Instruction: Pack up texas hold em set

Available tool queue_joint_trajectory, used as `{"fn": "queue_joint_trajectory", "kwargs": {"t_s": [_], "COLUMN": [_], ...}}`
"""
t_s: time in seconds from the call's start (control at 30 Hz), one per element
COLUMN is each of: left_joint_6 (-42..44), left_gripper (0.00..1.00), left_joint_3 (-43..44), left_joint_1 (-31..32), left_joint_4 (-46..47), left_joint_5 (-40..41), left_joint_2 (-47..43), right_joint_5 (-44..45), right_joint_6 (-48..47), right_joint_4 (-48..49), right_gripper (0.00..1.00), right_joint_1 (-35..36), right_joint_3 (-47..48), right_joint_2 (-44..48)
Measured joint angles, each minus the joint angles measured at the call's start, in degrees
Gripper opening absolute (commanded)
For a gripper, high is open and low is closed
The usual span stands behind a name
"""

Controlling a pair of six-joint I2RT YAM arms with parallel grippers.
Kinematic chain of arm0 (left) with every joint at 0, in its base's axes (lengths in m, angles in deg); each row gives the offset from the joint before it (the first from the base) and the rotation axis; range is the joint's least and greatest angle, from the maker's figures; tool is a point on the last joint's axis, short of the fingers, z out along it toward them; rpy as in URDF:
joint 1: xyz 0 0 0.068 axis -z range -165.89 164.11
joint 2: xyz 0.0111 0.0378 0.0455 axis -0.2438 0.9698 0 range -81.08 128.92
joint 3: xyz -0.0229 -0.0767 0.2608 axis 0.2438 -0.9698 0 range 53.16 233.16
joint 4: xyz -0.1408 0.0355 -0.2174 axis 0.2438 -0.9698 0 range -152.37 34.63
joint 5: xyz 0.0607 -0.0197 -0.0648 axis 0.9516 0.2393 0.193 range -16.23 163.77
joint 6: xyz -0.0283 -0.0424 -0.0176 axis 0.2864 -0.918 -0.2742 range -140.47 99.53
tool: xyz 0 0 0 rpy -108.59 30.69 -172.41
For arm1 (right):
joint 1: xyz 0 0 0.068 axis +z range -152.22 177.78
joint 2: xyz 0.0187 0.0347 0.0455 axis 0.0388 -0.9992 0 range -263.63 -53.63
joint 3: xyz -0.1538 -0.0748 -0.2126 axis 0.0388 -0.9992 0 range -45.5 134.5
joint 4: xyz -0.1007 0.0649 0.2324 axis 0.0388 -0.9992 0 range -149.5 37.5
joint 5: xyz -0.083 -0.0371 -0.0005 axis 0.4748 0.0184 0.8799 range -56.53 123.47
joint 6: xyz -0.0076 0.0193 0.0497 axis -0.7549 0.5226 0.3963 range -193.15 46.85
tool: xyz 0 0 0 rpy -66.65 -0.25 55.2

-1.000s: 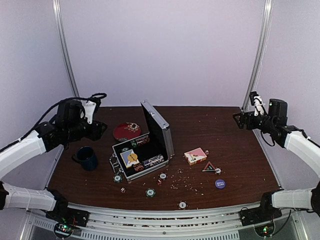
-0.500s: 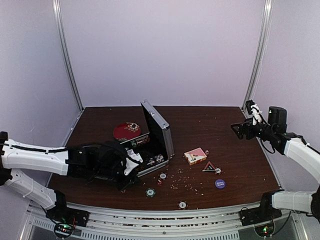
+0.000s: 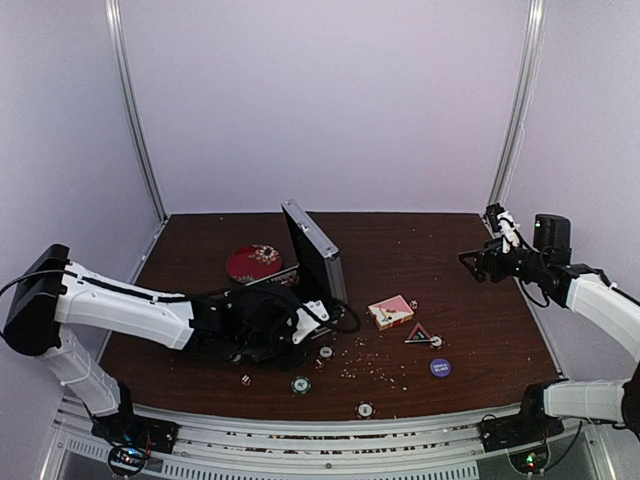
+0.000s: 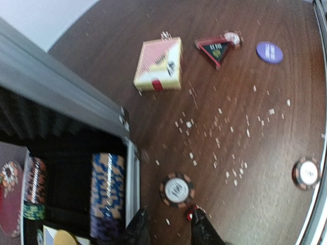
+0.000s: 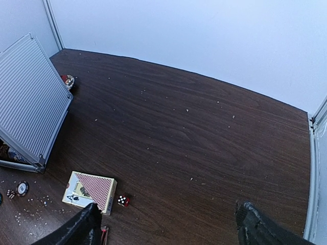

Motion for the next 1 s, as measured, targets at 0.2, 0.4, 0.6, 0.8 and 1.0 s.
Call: {"fn": "queue_joint_trajectory", "kwargs": {"t_s": [0.2, 0.4, 0.6, 0.8, 1.0], "left_joint_6": [0.13, 0.17, 0.44, 1.11, 0.17], "left_gripper": [0.38, 0.34, 0.3, 0.11, 0.02], "left_joint_3": [0.72, 0.79, 0.92, 3.96, 7.04], "left_joint_1": [-1.66, -3.21, -4.72, -5.95, -5.99], "left_joint_4": [14.12, 23.39, 30.1, 33.77, 35.63], "left_joint_5": [4.55, 7.8, 7.93, 7.19, 5.9], "left_joint_2": [1.79, 4.76, 5.53, 9.62, 13.09], "right_joint_5": [-0.24, -0.22, -0.22, -0.2, -0.17], "right_joint_6": [-0.33, -0.5, -0.57, -1.01, -1.33], "right_joint_4": [-0.44, -0.72, -0.74, -0.74, -0.79], "right_gripper": [0.9, 0.9, 0.9, 0.9, 0.9], "right_joint_1": [0.0, 0.0, 0.0, 0.0, 0.0], "right_joint_3": [0.02, 0.04, 0.04, 0.04, 0.04], "right_joint_2": [0.0, 0.0, 0.0, 0.0, 0.0]}}
